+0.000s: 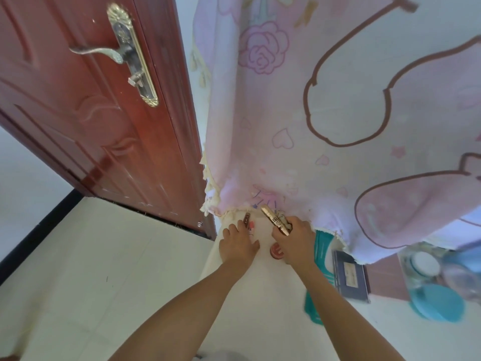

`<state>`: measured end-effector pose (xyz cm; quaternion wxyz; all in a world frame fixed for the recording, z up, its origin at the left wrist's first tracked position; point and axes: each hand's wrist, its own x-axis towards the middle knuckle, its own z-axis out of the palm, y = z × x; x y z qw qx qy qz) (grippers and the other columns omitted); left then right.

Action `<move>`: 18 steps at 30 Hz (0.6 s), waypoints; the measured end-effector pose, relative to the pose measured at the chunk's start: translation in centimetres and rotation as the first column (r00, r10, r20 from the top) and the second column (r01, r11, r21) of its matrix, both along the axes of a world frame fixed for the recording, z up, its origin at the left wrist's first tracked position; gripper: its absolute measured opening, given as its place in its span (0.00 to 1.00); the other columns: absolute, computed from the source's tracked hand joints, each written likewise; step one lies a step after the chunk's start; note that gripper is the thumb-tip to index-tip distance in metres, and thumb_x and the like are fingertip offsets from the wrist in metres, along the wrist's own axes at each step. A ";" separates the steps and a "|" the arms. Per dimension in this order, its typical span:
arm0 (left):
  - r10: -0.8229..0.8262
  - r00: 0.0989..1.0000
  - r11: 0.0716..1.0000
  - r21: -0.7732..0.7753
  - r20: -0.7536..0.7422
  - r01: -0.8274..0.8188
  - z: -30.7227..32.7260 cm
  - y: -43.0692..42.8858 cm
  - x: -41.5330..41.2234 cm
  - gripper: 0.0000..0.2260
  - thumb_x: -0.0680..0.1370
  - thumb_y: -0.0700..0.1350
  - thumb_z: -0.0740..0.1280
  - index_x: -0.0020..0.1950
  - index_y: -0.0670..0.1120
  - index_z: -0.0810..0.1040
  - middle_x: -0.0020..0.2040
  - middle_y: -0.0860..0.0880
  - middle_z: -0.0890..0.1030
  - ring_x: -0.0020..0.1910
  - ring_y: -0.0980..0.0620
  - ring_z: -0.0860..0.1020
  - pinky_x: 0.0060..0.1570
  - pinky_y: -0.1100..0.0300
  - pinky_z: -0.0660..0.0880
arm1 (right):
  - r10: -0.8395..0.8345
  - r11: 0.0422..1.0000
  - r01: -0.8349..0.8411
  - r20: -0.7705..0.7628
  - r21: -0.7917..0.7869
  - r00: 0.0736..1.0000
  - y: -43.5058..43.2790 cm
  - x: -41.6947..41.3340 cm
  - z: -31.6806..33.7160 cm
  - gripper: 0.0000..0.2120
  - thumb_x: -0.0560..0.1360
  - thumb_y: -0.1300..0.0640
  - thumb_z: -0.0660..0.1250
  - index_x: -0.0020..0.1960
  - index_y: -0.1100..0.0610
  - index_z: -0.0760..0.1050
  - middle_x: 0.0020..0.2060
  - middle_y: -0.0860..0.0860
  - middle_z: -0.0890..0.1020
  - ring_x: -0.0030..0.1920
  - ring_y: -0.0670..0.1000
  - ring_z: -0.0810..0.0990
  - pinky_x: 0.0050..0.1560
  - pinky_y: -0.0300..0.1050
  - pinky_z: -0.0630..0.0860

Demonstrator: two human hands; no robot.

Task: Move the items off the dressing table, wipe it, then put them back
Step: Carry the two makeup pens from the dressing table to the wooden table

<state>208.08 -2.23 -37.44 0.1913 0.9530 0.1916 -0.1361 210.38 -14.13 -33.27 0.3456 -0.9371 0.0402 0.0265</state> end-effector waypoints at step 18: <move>0.015 0.999 0.994 -0.110 -0.041 -0.020 0.1 0.7 -0.4 0.16 0.71 0.46 0.65 0.56 0.42 0.68 0.56 0.44 0.71 0.56 0.45 0.69 0.47 0.55 0.70 | 0.021 0.994 -0.030 0.086 0.104 0.996 -3.0 -2.4 -1.1 0.09 0.65 0.59 0.73 0.43 0.61 0.76 0.33 0.50 0.74 0.39 0.53 0.71 0.42 0.47 0.67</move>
